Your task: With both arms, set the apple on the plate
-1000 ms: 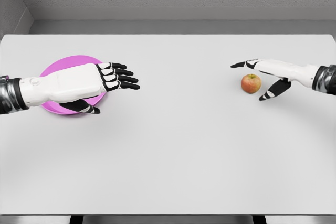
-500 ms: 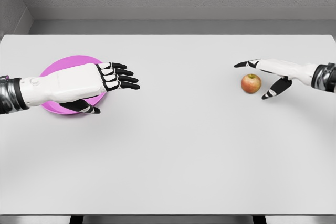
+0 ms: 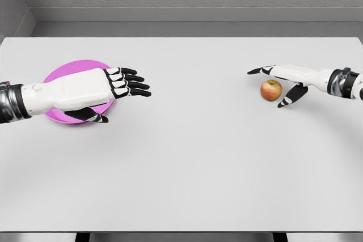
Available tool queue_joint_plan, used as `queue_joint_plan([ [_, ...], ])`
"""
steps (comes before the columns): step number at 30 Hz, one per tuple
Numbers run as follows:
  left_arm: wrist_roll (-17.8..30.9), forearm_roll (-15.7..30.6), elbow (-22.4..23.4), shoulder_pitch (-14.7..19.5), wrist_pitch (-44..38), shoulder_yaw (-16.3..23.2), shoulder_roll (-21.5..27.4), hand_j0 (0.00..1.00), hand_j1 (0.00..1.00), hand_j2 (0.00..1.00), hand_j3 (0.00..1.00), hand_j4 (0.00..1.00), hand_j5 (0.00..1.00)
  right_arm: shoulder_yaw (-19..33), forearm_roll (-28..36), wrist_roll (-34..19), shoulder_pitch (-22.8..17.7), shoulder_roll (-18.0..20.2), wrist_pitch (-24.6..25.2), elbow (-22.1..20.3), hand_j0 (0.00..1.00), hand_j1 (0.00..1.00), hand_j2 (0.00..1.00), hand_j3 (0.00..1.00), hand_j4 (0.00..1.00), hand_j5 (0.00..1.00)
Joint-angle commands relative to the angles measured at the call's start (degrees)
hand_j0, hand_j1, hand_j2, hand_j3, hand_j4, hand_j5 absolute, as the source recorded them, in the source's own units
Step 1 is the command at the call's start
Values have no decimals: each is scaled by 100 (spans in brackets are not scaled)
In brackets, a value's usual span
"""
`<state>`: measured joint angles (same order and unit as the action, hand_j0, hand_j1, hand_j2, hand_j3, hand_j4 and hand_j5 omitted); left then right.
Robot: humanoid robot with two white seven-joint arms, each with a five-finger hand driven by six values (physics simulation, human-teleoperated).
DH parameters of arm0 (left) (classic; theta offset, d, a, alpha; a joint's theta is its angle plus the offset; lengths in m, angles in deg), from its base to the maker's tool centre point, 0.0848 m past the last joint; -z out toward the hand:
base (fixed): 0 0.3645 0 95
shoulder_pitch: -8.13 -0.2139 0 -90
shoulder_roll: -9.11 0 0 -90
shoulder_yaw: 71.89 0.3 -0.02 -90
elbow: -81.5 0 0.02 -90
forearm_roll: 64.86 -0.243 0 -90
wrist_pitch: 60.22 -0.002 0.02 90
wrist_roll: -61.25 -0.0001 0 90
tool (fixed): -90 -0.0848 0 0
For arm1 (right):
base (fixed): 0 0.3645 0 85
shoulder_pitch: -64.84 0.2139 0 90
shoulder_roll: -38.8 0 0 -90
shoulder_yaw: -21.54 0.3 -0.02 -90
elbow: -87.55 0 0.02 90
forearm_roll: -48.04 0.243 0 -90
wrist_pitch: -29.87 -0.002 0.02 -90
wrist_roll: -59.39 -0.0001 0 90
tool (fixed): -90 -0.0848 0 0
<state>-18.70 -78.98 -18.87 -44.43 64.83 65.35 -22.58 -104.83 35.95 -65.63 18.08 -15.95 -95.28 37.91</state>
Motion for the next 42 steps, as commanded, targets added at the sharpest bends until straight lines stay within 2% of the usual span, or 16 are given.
queue_joint_plan([
  [1,-3,41,0,0,-5,-4,5,100,100,100,100,100,100,7,-91,2,0,-9,14,42,100,100,100,100,100,100],
  [8,-3,33,0,0,-5,-4,5,100,100,100,100,100,100,7,-109,2,44,-9,14,157,100,100,100,100,100,100],
  [12,6,41,0,0,-5,-4,-4,100,100,100,100,100,100,7,-109,2,44,-1,14,157,91,91,91,91,91,91],
  [13,6,41,0,0,-5,-4,-4,100,100,100,100,100,100,16,-83,2,53,-1,14,157,84,84,84,84,84,84],
  [14,6,33,0,0,-5,-4,-4,100,100,100,100,100,100,33,-30,2,53,8,14,157,62,62,62,62,62,62],
  [26,6,33,0,0,-5,-4,-4,100,100,100,100,100,100,25,5,2,88,17,14,139,62,62,62,62,62,62],
  [29,6,33,0,0,-5,-4,-13,100,100,100,100,100,100,7,233,2,79,8,14,78,62,62,62,62,62,62],
  [30,6,33,0,0,-5,-4,-4,100,100,100,100,100,100,-37,478,2,70,8,14,-27,62,62,62,62,62,62],
  [31,6,41,0,0,-5,-4,-4,100,100,100,100,100,100,-291,786,2,70,35,14,-238,62,62,62,62,62,62],
  [32,6,41,0,0,-5,-4,-4,100,100,100,100,100,100,-616,1112,2,70,70,14,-668,62,62,62,62,62,62],
  [33,6,41,0,0,-5,-4,-4,100,100,100,100,100,100,-1003,1385,2,70,122,14,-1336,62,62,62,62,62,62],
  [35,6,33,0,0,-5,-4,-4,100,100,100,100,100,100,-1390,1473,2,70,70,14,-2189,62,62,62,62,62,62],
  [39,6,41,0,0,-5,-4,-13,100,100,100,100,100,100,-1768,1473,2,264,-449,14,-2269,62,62,62,62,62,62],
  [42,6,41,0,0,-5,-4,-13,100,100,100,100,100,100,-1768,1473,2,378,-554,14,-2251,64,64,64,64,64,64],
])
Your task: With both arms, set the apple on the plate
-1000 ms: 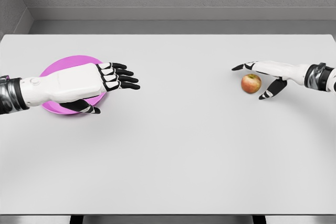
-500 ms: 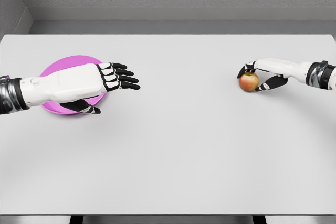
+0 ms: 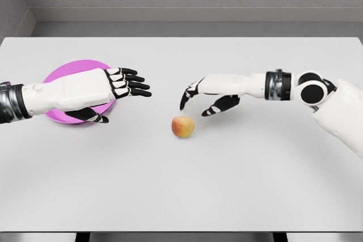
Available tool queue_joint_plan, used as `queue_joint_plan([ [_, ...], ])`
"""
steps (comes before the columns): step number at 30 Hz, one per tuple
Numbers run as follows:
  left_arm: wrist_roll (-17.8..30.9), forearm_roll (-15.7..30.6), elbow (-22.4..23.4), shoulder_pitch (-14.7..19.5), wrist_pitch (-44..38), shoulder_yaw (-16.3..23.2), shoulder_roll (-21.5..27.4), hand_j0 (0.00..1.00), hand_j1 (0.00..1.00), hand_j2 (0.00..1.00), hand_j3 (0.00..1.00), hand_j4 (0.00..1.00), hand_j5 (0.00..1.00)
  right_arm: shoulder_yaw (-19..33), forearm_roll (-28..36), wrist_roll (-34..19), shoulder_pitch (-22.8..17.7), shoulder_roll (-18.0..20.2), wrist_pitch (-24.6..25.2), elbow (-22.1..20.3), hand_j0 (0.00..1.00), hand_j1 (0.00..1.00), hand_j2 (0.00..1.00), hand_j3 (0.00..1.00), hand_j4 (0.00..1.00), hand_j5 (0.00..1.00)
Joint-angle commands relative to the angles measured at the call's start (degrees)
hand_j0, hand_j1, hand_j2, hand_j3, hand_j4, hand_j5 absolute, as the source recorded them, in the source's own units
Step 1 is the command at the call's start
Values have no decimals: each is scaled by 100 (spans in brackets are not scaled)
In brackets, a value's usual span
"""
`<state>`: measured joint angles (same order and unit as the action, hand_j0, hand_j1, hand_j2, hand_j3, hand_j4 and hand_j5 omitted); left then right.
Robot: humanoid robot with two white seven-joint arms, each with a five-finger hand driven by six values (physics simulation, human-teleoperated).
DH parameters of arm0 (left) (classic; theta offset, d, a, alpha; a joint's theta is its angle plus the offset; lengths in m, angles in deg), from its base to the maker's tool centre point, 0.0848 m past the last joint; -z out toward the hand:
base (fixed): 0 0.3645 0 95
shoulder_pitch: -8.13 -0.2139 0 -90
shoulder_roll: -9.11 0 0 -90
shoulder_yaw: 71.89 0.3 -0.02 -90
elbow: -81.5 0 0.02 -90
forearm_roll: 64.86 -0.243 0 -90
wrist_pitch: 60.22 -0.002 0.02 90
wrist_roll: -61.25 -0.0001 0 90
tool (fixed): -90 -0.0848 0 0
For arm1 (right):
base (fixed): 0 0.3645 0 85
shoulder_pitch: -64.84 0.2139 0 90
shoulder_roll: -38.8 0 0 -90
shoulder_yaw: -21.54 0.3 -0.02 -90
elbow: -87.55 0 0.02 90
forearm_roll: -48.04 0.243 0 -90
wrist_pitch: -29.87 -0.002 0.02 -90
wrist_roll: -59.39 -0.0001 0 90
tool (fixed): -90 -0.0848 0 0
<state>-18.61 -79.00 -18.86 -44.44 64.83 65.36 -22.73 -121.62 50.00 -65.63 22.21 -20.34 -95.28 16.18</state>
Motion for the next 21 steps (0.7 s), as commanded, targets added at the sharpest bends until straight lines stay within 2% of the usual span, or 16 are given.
queue_joint_plan([
  [1,-3,34,0,0,-5,-5,2,100,100,100,100,100,100,-72,59,2,0,-115,15,-61,68,68,68,68,68,68],
  [2,-3,43,0,0,-5,-5,2,100,100,100,100,100,100,-37,6,2,0,-98,15,-26,72,72,72,72,72,72],
  [3,-3,34,0,0,-5,-5,2,100,100,100,100,100,100,68,6,2,0,-71,15,53,83,83,83,83,83,83],
  [4,-3,34,0,0,-5,-5,2,100,100,100,100,100,100,208,15,2,-9,-54,15,246,100,100,100,100,100,100],
  [6,-3,34,0,0,-5,-5,10,100,100,100,100,100,100,630,15,2,-35,8,15,475,100,100,100,100,100,100],
  [8,-3,43,0,0,-5,-5,2,100,100,100,100,100,100,1263,6,2,-167,271,15,510,100,100,100,100,100,100],
  [9,-3,34,0,0,-5,-5,2,100,100,100,100,100,100,1702,-12,2,-272,307,15,720,100,100,100,100,100,100],
  [11,-3,34,-9,0,-5,12,-86,100,100,100,100,100,100,2239,-38,2,-325,359,15,1371,100,100,100,100,100,100],
  [12,163,-45,-18,0,-5,82,-200,100,100,100,100,100,100,2458,-38,2,-360,561,15,1582,100,100,100,100,100,100],
  [13,672,-63,-18,0,-5,109,-578,100,100,100,100,100,100,2687,-178,2,-430,755,15,1626,100,100,100,100,100,100],
  [15,1561,-72,-18,44,-5,118,-1079,100,100,100,100,100,100,3074,-460,2,-588,764,15,1626,100,100,100,100,100,100],
  [16,1754,-72,-9,53,-5,118,-1194,100,100,100,100,100,100,3083,-477,2,-650,755,15,1609,100,100,100,100,100,100],
  [18,1816,-72,-9,62,-5,127,-1290,100,100,100,100,100,100,3065,-477,2,-756,746,15,1556,100,100,100,100,100,100],
  [21,1816,-72,79,343,-5,153,-1572,100,100,100,100,100,100,3039,-469,2,-756,729,15,1381,100,100,100,100,100,100],
])
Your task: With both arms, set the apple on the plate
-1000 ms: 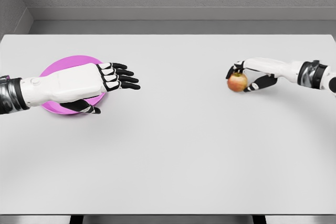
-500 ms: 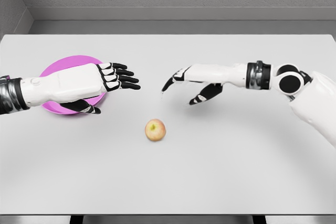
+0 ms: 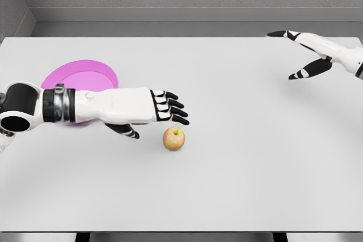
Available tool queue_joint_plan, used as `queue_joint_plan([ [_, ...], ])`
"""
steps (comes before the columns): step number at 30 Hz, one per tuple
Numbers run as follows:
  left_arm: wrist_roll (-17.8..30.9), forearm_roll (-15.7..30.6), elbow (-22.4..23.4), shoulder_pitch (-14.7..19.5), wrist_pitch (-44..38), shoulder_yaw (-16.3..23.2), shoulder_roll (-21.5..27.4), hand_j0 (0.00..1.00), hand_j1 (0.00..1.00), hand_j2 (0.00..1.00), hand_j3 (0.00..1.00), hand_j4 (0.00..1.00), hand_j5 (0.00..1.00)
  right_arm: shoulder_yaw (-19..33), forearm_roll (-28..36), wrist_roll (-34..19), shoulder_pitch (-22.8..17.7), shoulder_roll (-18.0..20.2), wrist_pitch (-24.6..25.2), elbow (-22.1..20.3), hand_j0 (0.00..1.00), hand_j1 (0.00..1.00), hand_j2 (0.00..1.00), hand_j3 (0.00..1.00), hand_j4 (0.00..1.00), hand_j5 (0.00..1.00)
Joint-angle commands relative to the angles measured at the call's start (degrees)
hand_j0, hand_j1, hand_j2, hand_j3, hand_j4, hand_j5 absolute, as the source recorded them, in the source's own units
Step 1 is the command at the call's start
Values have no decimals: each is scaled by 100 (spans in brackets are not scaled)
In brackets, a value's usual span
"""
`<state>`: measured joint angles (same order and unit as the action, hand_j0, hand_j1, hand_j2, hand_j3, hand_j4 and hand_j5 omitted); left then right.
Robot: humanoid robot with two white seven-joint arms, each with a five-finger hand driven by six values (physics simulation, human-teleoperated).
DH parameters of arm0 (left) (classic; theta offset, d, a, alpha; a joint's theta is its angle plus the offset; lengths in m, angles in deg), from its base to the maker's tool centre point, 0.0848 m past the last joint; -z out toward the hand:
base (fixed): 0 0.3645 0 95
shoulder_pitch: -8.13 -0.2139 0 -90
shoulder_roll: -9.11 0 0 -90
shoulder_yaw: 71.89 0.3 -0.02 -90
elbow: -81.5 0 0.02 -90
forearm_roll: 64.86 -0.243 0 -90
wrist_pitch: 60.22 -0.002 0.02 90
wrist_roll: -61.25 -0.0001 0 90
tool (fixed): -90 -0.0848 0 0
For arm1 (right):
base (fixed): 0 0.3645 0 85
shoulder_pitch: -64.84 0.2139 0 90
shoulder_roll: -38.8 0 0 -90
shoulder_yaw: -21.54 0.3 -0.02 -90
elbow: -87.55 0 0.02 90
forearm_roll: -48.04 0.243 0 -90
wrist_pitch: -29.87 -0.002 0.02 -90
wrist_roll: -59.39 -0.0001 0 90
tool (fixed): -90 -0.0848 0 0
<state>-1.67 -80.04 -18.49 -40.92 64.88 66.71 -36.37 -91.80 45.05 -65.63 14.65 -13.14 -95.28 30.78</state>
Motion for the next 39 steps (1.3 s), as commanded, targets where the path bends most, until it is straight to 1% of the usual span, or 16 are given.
queue_joint_plan([
  [1,122,24,67,0,-10,17,-278,100,100,100,100,100,100,22,26,2,0,-1,15,-141,100,100,100,100,100,100],
  [3,122,-64,313,26,-10,35,-523,100,100,100,100,100,100,-110,26,2,0,-1,15,-194,100,100,100,100,100,100],
  [4,122,-152,366,26,-10,61,-647,100,100,100,100,100,100,-110,26,2,9,-1,15,-212,100,100,100,100,100,100],
  [5,131,-363,480,35,-10,176,-796,100,100,100,100,100,100,-110,26,2,9,-9,15,-238,100,100,100,100,100,100],
  [6,131,-380,489,88,-10,184,-849,100,100,100,100,100,100,-119,26,2,9,-36,15,-247,100,100,100,100,100,100],
  [8,131,-398,498,97,-10,211,-867,100,100,100,100,100,100,-119,26,2,9,-27,15,-264,100,100,100,100,100,100],
  [12,131,-626,604,97,-10,246,-858,100,100,100,100,100,100,-119,26,2,9,-45,15,-264,100,100,100,100,100,100],
  [18,140,-776,604,105,-10,378,-858,100,100,100,100,100,100,-119,26,2,18,-45,15,-264,100,100,100,100,100,100],
  [21,148,-925,595,105,-10,413,-858,100,100,100,100,100,100,-119,26,2,26,-45,15,-264,100,100,100,100,100,100],
  [24,245,-987,595,105,-10,448,-867,100,100,100,100,100,100,-128,26,2,53,-36,15,-264,100,100,100,100,100,100],
  [25,245,-1013,603,114,-10,527,-875,100,100,100,100,100,100,-128,26,2,44,-45,15,-264,100,100,100,100,100,100],
  [26,254,-1022,604,114,-10,659,-1007,100,100,100,100,100,100,-163,26,2,62,-53,15,-264,100,100,100,100,100,100],
  [29,254,-1136,683,149,-10,668,-1016,100,100,100,100,100,100,-163,26,2,62,-53,15,-264,100,100,100,100,100,100],
  [33,254,-1171,718,167,-10,659,-1007,100,100,100,100,100,100,-163,26,2,62,-53,15,-291,100,100,100,100,100,100],
  [35,254,-1321,762,167,-10,650,-1007,100,100,100,100,100,100,-163,26,2,70,-53,15,-317,100,100,100,100,100,100],
  [39,254,-1382,841,211,-10,659,-1007,100,100,100,100,100,100,-163,26,2,70,-53,15,-317,100,100,100,100,100,100],
])
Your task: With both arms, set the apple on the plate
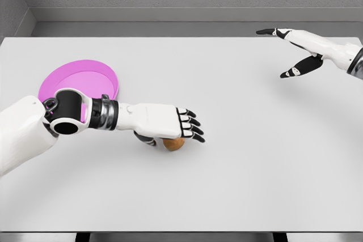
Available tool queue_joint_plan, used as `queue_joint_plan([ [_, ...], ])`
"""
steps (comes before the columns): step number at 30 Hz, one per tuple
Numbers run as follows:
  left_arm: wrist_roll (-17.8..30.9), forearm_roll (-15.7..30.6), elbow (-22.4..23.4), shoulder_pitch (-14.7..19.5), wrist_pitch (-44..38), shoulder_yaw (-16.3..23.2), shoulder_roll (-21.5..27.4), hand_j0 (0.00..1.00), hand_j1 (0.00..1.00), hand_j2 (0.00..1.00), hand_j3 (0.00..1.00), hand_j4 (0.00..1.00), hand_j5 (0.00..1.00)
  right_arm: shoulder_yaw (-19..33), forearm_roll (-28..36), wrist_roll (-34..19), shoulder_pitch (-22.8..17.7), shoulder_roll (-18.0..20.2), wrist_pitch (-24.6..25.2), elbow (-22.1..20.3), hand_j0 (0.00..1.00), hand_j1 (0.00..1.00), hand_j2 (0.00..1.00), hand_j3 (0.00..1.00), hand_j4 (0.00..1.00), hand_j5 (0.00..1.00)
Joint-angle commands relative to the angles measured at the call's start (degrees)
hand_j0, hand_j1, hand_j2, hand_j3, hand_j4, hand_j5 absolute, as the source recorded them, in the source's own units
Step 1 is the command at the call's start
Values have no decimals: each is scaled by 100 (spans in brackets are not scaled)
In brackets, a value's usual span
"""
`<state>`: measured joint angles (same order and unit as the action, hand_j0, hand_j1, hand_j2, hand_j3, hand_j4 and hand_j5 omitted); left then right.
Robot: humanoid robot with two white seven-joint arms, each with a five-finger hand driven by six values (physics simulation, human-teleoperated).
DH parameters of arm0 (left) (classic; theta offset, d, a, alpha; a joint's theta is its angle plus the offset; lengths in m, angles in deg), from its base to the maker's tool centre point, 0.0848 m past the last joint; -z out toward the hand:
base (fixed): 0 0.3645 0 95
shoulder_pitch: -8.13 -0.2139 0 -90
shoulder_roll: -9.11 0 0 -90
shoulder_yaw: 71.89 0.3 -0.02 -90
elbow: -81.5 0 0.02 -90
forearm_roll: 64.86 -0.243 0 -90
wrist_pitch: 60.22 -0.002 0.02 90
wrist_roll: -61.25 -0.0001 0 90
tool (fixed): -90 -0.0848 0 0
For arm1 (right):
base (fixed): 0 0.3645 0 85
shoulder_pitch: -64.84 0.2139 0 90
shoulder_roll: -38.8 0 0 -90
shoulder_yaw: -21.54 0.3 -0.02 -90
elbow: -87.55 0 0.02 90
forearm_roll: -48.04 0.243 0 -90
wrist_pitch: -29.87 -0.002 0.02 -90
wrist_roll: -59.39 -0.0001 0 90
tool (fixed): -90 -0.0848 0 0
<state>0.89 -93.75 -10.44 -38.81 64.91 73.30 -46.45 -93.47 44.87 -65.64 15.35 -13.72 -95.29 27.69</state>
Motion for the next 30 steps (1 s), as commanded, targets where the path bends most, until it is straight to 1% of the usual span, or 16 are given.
queue_joint_plan([
  [1,-3,-20,36,0,-13,1,1,100,100,100,100,100,100,4,45,3,0,5,16,-8,100,100,100,100,100,100],
  [8,24,-37,36,0,-13,9,1,98,98,98,98,98,98,-5,45,3,9,5,16,-8,100,100,100,100,100,100],
  [10,41,-134,36,0,-13,18,1,96,96,96,96,96,96,-5,45,3,9,5,16,-8,100,100,100,100,100,100],
  [14,77,-152,36,0,-13,18,-17,92,92,92,92,92,92,-5,45,3,9,5,16,-8,100,100,100,100,100,100],
  [25,121,-231,27,0,-13,36,-34,90,90,90,90,90,90,-5,45,3,44,5,16,-8,100,100,100,100,100,100],
  [30,129,-336,27,-9,-13,44,-96,89,89,89,89,89,89,-5,45,3,44,14,16,-70,100,100,100,100,100,100],
])
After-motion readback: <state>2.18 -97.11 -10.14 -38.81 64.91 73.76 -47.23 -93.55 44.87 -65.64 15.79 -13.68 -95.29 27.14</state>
